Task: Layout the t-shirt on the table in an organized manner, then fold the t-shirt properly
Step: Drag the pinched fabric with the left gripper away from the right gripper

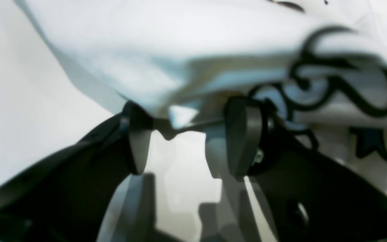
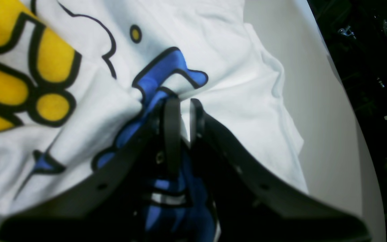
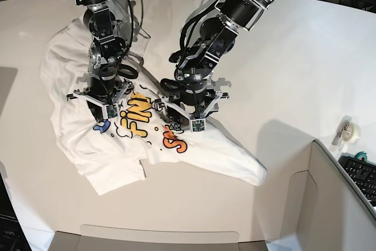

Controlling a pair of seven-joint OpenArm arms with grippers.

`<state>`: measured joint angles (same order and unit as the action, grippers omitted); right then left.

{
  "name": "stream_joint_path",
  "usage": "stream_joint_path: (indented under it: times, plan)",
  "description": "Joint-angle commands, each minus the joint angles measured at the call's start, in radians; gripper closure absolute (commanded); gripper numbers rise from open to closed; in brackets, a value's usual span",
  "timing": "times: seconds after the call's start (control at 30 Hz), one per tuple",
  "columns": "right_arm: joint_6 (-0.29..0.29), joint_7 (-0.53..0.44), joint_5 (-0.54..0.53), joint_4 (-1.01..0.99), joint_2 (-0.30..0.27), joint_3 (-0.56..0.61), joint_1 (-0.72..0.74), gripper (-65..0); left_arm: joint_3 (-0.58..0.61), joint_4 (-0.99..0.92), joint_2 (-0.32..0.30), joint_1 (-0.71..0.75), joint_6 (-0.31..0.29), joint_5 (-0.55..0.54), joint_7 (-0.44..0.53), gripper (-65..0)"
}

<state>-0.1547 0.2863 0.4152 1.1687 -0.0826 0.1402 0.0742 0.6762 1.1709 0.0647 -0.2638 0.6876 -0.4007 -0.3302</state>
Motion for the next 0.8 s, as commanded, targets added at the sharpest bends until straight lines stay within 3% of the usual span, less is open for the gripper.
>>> stream_joint_path:
  times: [0.0, 0.23, 0.3, 0.4, 0.47, 0.57, 0.7, 0.77]
  plan:
    - [0.102, 0.143, -0.019, -0.039, 0.004, 0.011, -0.041, -5.0, 0.000, -0.007, 0.004, -0.009, 0.011, -0.020, -0.039, -33.8]
    - [0.102, 0.143, -0.019, -0.039, 0.002, 0.011, -0.040, -5.0, -0.005, -0.006, 0.002, -0.009, 0.011, -0.020, -0.033, -32.9]
    - [0.102, 0.143, -0.019, -0.039, 0.002, 0.011, -0.040, -5.0, -0.005, -0.006, 0.001, -0.010, 0.011, -0.020, -0.033, -25.6]
    - [0.102, 0.143, -0.019, -0.039, 0.004, 0.011, -0.040, -5.0, -0.006, -0.003, -0.001, -0.010, 0.011, -0.020, -0.014, -8.2]
    - [0.102, 0.143, -0.019, -0.039, 0.004, 0.011, -0.040, -5.0, -0.003, -0.003, -0.003, -0.010, 0.011, -0.020, 0.006, -0.4]
    - [0.102, 0.143, -0.019, -0.039, 0.002, 0.011, -0.040, -5.0, 0.003, 0.020, -0.016, -0.010, 0.011, -0.019, 0.007, 0.0]
    - [0.102, 0.143, -0.019, -0.039, 0.001, 0.005, -0.040, -5.0, 0.004, 0.157, -0.095, -0.005, 0.011, -0.019, -0.002, 0.0]
    - [0.102, 0.143, -0.019, -0.039, 0.001, 0.005, -0.040, -5.0, 0.004, 0.228, -0.142, -0.005, 0.011, -0.019, -0.060, 0.0]
